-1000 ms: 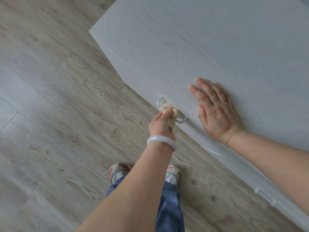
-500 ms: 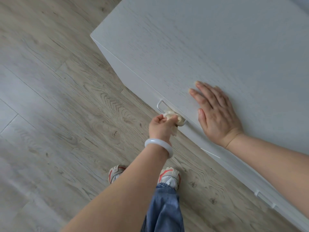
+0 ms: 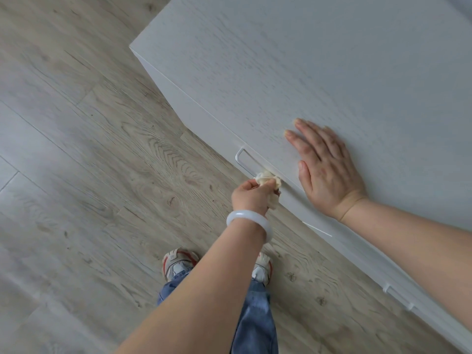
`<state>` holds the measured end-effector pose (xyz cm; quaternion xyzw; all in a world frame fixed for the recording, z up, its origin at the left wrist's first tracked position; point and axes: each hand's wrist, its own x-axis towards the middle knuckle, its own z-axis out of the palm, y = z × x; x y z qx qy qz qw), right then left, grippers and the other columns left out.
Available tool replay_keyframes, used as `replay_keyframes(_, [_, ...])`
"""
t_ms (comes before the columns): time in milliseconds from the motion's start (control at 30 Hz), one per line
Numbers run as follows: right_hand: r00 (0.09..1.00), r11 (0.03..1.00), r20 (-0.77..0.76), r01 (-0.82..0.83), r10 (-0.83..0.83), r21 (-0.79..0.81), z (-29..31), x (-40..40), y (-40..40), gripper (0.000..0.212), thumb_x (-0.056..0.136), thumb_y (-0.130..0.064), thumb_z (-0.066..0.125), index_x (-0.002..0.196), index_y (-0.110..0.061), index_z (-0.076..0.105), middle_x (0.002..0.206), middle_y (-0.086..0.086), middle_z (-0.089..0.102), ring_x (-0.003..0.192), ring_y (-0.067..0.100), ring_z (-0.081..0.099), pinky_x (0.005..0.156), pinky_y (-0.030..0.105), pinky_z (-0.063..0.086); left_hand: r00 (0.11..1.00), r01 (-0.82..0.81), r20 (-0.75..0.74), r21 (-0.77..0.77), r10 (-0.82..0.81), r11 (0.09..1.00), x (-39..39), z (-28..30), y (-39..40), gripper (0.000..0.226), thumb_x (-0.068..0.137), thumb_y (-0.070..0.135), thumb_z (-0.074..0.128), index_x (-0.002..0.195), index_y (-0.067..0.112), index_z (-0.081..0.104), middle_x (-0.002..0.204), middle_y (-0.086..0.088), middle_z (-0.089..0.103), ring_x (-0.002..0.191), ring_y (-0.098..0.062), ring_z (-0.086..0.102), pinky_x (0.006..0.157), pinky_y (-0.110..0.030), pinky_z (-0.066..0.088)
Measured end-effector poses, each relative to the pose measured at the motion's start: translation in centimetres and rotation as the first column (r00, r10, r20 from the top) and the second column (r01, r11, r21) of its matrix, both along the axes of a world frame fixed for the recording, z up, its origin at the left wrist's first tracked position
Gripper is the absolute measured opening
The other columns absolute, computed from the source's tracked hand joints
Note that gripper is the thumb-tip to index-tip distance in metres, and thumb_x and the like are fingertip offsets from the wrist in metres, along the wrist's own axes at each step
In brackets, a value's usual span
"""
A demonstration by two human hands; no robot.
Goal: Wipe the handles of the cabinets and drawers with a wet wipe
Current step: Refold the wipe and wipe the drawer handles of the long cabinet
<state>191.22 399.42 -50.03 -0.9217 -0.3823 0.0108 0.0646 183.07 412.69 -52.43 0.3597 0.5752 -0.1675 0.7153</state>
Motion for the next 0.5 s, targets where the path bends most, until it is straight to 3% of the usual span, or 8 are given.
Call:
replay_keyframes(167, [1.0,1.0,0.007,0.004,-0.004,0.004,0.1,0.0,0.0,0.054,0.094,-0.018,0.036,0.148,-0.012,0.036,0.157,0.009,0.029,0.144,0.024,0.027,0.119,0.045,0.02,0.986,0.164,-0.001,-0.125,-0.165,0.978,0.5,1.4,1.9,0.021,0.083,-0.007,0.067,0.103,-0.006,0.06,0.089,-0.022,0.067,0.065,-0.023,0.066,0.057,-0.028,0.06])
replay_keyframes(267, [1.0,1.0,0.006,0.002,-0.002,0.017,0.0,-0.1,0.1,0.055,0.093,-0.017,0.037,0.147,-0.011,0.037,0.156,0.009,0.03,0.143,0.024,0.027,0.119,0.045,0.02,0.968,0.249,0.033,-0.163,-0.247,0.955,-0.4,1.3,1.8,0.029,0.081,-0.006,0.069,0.108,-0.009,0.059,0.09,-0.021,0.068,0.067,-0.023,0.068,0.063,-0.03,0.061])
replay_keyframes(367, [1.0,1.0,0.007,0.001,-0.001,0.015,0.0,-0.1,0.0,0.055,0.093,-0.017,0.036,0.148,-0.012,0.037,0.156,0.009,0.03,0.143,0.024,0.027,0.119,0.044,0.02,0.985,0.16,0.094,-0.144,-0.147,0.977,-0.5,1.1,0.8,0.028,0.08,-0.003,0.072,0.106,-0.007,0.062,0.084,-0.016,0.069,0.067,-0.02,0.069,0.066,-0.027,0.06])
replay_keyframes(500, [1.0,1.0,0.002,0.006,-0.006,0.008,0.0,0.0,0.0,0.055,0.093,-0.017,0.035,0.148,-0.012,0.036,0.157,0.009,0.029,0.144,0.024,0.027,0.12,0.043,0.018,0.998,0.05,0.03,-0.096,-0.047,0.994,0.3,0.4,-0.3,0.023,0.076,0.003,0.078,0.096,0.001,0.066,0.084,-0.013,0.072,0.079,-0.025,0.071,0.084,-0.037,0.058])
